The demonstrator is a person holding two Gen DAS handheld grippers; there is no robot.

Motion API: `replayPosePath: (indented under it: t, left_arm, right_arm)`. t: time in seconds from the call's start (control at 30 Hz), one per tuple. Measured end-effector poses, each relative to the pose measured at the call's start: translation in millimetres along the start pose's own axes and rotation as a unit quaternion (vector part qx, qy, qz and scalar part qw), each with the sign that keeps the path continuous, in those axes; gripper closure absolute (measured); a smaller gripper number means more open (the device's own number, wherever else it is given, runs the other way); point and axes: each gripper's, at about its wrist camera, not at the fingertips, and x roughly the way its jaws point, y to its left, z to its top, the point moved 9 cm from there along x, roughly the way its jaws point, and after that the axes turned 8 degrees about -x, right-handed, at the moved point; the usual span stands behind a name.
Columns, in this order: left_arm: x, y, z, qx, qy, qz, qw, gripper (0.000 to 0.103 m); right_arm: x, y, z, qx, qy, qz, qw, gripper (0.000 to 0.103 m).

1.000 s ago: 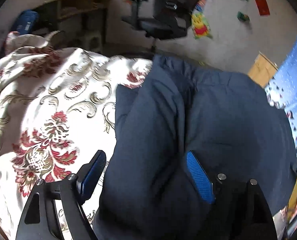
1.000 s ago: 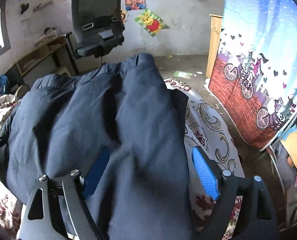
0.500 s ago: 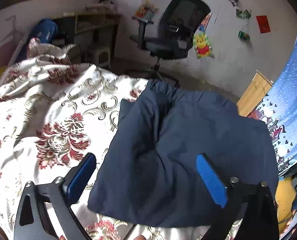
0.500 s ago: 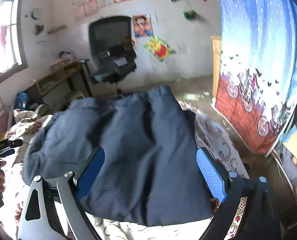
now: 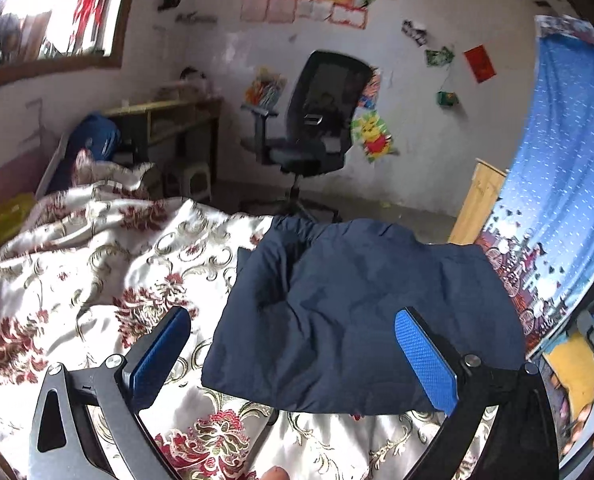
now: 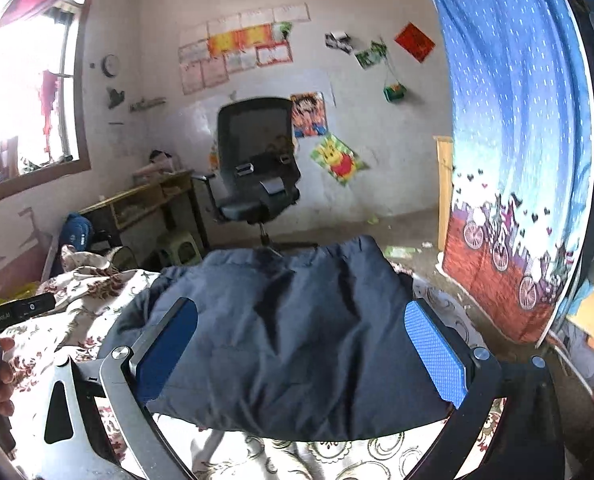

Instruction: Fold large clothes

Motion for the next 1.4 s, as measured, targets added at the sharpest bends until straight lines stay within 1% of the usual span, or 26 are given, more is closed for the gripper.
replayPosePath:
  t: [0.1, 0.2, 0.3, 0.43, 0.53, 0.63, 0.73, 0.87, 0.93, 1.0, 1.17, 1.23, 1.3, 1.4]
  left_arm:
    - [-23, -12, -3, 0.018, -0.014, -0.017, 0.9996, 0.0]
    - [-45, -15, -7, 0.024, -0.023, -0.024, 0.9992, 0.0]
    - [-67, -17, -13, 0.028, -0.032, -0.032, 0.9986, 0.0]
    - [-96, -16, -27, 0.032, -0.028, -0.043, 0.9982, 0.0]
    - [-120, -19, -37, 0.047, -0.045, -0.056, 0.9963, 0.0]
    - [-132, -20, -47, 0.061, -0.054, -0.059, 0.9949, 0.0]
    - [-137, -23, -56, 0.066, -0.055, -0.064, 0.9942, 0.0]
    - [-140, -27, -67, 0.074, -0.07, -0.066, 0.9926, 0.0]
    - [-142, -27, -74, 0.078, -0.085, -0.067, 0.9911, 0.0]
    - [-141, -26, -81, 0.083, -0.091, -0.066, 0.9902, 0.0]
    - [-127, -23, -98, 0.098, -0.086, -0.064, 0.9894, 0.0]
    - [-121, -18, -102, 0.096, -0.085, -0.06, 0.9899, 0.0]
    - [-112, -12, -108, 0.086, -0.075, -0.059, 0.9917, 0.0]
    - [-101, -6, -118, 0.082, -0.068, -0.056, 0.9927, 0.0]
  right_arm:
    - [-20, 13, 4, -0.015, -0.006, 0.001, 1.0, 0.001]
    - [-42, 25, 3, -0.029, -0.003, 0.01, 1.0, 0.001]
    - [-63, 33, 0, -0.039, -0.001, 0.009, 0.999, 0.001]
    - [-98, 36, -8, -0.046, 0.006, -0.003, 0.999, 0.001]
    - [-121, 37, -11, -0.049, 0.007, -0.004, 0.999, 0.001]
    - [-134, 36, -14, -0.058, 0.003, -0.006, 0.998, 0.001]
    - [-146, 36, -18, -0.056, -0.008, -0.007, 0.998, 0.001]
    - [-154, 37, -31, -0.05, -0.014, 0.0, 0.999, 0.001]
    - [-154, 38, -38, -0.053, -0.019, 0.003, 0.998, 0.001]
    - [-150, 41, -48, -0.056, -0.014, 0.004, 0.998, 0.001]
    - [-133, 43, -74, -0.047, -0.002, -0.002, 0.999, 0.001]
    - [-125, 45, -83, -0.041, 0.007, -0.002, 0.999, 0.001]
    - [-117, 47, -92, -0.03, 0.016, -0.001, 0.999, 0.001]
    - [-109, 52, -103, -0.027, 0.019, 0.0, 0.999, 0.001]
